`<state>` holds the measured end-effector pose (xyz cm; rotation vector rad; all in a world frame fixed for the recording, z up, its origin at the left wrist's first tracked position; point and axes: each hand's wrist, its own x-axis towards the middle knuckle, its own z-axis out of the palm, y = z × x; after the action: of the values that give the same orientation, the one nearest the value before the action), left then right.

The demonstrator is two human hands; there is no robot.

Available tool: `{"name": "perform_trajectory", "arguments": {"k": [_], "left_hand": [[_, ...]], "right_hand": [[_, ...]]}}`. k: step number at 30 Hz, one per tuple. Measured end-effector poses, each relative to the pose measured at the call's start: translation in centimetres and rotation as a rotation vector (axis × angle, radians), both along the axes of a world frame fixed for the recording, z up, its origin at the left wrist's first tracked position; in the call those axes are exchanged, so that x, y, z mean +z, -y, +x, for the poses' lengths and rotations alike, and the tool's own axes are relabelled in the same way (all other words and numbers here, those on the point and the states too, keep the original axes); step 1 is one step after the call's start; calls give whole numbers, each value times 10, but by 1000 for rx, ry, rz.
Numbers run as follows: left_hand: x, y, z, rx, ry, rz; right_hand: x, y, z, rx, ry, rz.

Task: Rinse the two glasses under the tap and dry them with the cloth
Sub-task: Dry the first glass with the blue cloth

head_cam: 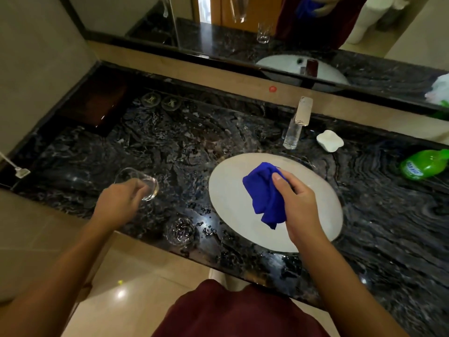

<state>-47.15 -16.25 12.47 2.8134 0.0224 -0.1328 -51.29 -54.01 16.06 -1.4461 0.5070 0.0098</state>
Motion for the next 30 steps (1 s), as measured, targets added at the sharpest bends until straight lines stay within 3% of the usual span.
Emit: {"name": "perform_trajectory", "arguments": {"k": [5,13,30], "left_hand": [[-30,-20,16,30,-40,122],[-64,-30,24,-7,-75,159],[-80,-26,26,-24,-5,264]], "right_hand": [[-2,1,2,-15,-31,16],[-5,3,1,-30,-35,16],[-12,6,1,-37,-61,22]]}}
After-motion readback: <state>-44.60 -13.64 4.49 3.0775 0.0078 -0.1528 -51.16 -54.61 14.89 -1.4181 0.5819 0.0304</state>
